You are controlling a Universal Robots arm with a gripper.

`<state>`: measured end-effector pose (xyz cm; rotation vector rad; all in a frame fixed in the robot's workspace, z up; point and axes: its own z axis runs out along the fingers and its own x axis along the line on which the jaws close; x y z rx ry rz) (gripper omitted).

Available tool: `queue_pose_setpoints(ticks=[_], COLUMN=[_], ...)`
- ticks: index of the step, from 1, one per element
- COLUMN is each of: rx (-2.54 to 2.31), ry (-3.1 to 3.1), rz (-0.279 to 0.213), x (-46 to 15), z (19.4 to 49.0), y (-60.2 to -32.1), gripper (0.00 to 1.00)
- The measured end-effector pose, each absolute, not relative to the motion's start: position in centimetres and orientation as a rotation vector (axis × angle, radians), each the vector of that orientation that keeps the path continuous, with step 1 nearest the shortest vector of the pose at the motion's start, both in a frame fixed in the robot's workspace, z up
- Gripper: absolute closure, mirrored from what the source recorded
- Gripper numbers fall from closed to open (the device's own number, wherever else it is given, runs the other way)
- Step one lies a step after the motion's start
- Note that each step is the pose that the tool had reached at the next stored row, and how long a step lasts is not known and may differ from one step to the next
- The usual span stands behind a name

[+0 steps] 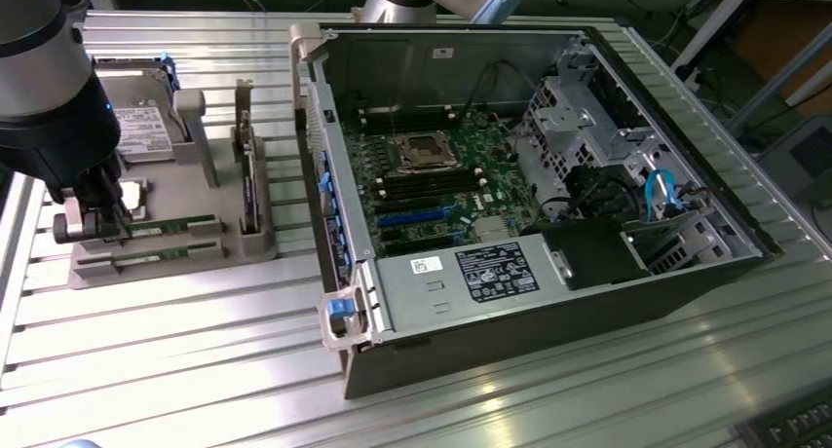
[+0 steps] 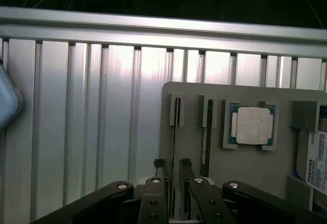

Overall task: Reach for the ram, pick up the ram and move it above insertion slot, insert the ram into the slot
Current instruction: 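Pick up the ram and move it above insertion slot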

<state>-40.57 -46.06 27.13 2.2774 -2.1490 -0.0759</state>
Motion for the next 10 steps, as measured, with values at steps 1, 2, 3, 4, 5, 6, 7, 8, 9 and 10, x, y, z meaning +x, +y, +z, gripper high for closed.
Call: queue_pose_setpoints(ticks=[1,2,3,4,5,6,7,8,9,10], rx=[2.277,2.277,2.277,2.277,2.277,2.277,2.277,2.277,2.278,2.277], ry=[-2.149,-2.149,-2.149,-2.149,-2.149,-2.149,-2.149,-2.149,-2.149,-2.149], rz=[-0.076,-0.076,-0.076,-0.076,-0.076,-0.076,-0.076,-0.076,-0.076,-0.076], x=[-40.57,-40.58,-40.57,-40.57,-40.57,-40.57,-40.57,-40.57,-40.57,-40.57], z=[27.14,27.14,27.14,27.14,27.14,27.14,27.14,27.14,27.12,27.11], y=[-46.06,-46.06,-46.06,-46.06,-46.07,-46.06,-46.06,-46.06,-46.06,-46.04], gripper=[0.76,0.76,0.76,0.76,0.76,0.76,0.76,0.76,0.76,0.76])
